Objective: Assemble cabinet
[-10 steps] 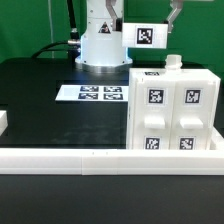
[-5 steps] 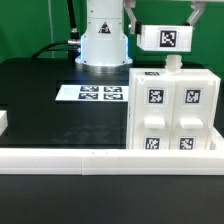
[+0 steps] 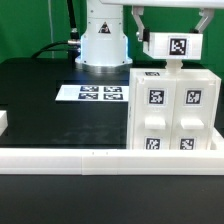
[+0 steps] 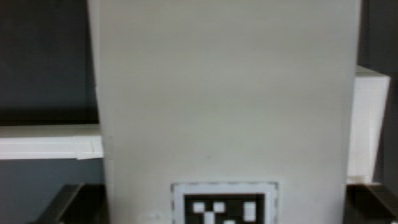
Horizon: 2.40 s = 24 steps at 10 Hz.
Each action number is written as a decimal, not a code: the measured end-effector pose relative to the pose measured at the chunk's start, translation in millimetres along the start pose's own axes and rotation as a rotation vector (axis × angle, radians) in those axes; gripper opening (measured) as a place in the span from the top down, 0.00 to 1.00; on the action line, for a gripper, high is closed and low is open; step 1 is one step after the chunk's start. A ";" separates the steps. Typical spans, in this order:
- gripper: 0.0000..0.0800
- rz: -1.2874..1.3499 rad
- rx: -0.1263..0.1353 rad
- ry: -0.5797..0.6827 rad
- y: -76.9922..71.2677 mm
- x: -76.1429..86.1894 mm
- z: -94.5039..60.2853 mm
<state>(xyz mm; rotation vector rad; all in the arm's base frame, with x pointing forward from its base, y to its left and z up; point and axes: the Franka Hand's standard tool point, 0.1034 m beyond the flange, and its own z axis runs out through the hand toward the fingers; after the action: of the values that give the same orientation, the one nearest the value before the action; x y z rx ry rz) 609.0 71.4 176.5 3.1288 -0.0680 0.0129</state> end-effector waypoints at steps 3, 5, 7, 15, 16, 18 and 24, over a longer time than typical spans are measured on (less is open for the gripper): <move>0.30 -0.007 -0.001 0.009 -3.2 -5.8 16.2; 0.30 -0.009 0.000 0.013 -3.7 -5.6 16.3; 0.30 -0.009 0.000 0.013 -3.7 -5.6 16.3; 0.30 0.043 0.000 0.013 -3.9 -5.6 16.3; 0.30 0.160 0.003 0.012 -4.4 -5.7 16.3; 0.30 0.382 0.007 0.012 -5.1 -5.6 16.2; 0.30 1.215 0.065 0.021 -10.3 -3.4 16.6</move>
Offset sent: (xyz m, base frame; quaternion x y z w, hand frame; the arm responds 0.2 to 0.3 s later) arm -0.0129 0.0034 -0.0140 -0.0062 0.0013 0.0066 1.0000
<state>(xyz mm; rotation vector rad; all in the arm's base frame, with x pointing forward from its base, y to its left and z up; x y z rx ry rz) 606.2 81.7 159.8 2.5846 -1.8813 0.0556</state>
